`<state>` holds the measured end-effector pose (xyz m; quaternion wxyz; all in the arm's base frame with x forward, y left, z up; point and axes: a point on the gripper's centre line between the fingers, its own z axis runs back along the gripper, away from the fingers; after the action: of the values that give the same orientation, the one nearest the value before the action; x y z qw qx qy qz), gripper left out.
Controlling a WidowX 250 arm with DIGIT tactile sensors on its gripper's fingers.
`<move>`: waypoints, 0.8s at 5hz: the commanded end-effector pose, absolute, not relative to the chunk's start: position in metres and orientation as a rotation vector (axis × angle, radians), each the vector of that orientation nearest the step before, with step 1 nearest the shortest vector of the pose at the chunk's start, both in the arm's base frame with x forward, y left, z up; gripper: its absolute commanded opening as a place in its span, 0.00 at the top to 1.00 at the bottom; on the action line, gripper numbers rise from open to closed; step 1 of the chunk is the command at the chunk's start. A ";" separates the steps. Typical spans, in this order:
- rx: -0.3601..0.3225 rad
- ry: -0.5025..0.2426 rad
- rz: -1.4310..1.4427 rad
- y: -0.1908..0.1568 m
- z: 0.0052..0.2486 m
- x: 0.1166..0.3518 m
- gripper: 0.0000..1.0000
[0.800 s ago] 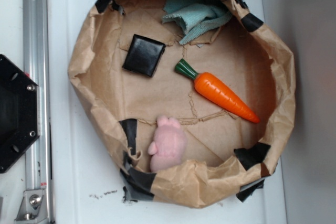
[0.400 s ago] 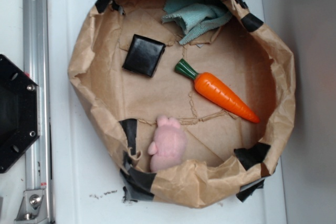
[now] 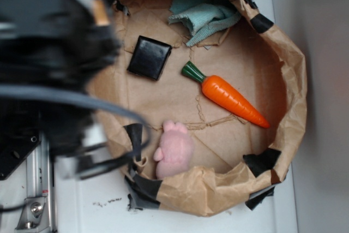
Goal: Grab the black box.
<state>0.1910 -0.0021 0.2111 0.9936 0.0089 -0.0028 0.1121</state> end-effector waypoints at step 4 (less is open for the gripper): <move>0.090 0.065 0.832 0.049 0.102 0.236 0.00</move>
<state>0.2396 0.0360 0.0932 0.9201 0.0454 0.0493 0.3859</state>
